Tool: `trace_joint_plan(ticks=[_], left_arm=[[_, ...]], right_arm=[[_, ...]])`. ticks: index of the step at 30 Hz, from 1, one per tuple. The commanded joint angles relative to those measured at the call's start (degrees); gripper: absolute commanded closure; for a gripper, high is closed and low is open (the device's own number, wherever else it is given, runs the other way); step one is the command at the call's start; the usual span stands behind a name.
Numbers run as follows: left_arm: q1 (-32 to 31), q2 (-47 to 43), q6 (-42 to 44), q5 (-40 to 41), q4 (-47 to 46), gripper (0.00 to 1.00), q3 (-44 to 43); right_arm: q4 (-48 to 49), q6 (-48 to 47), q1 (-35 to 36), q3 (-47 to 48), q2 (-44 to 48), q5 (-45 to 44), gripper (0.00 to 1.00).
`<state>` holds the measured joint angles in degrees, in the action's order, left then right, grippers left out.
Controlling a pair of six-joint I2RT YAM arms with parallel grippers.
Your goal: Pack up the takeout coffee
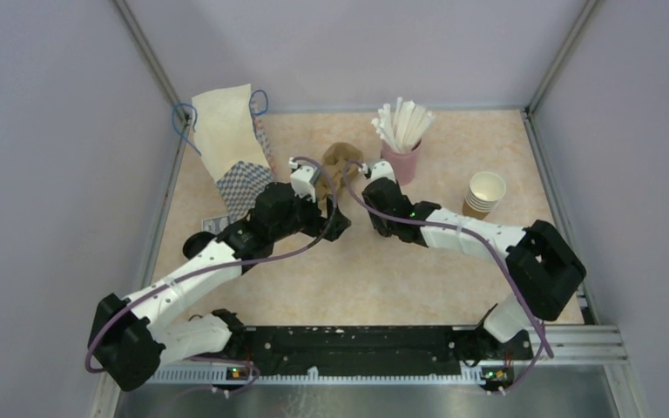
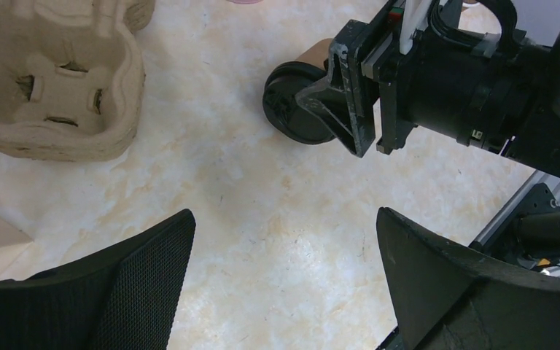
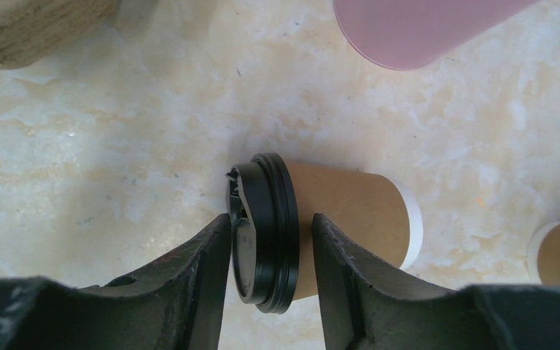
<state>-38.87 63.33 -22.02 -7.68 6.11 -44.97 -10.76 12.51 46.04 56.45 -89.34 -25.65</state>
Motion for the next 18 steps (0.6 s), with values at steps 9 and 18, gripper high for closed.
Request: trace_joint_plan(ticks=[9, 18], left_arm=[[0.2, -6.1, 2.0, 4.7, -1.7, 0.01, 2.3], [0.3, -7.9, 1.8, 4.1, -1.1, 0.01, 2.8]], right_arm=[[1.2, 3.8, -0.1, -3.0, 9.5, -2.4, 0.78], [16.5, 21.2, -16.8, -16.1, 23.6, 26.4, 0.8]])
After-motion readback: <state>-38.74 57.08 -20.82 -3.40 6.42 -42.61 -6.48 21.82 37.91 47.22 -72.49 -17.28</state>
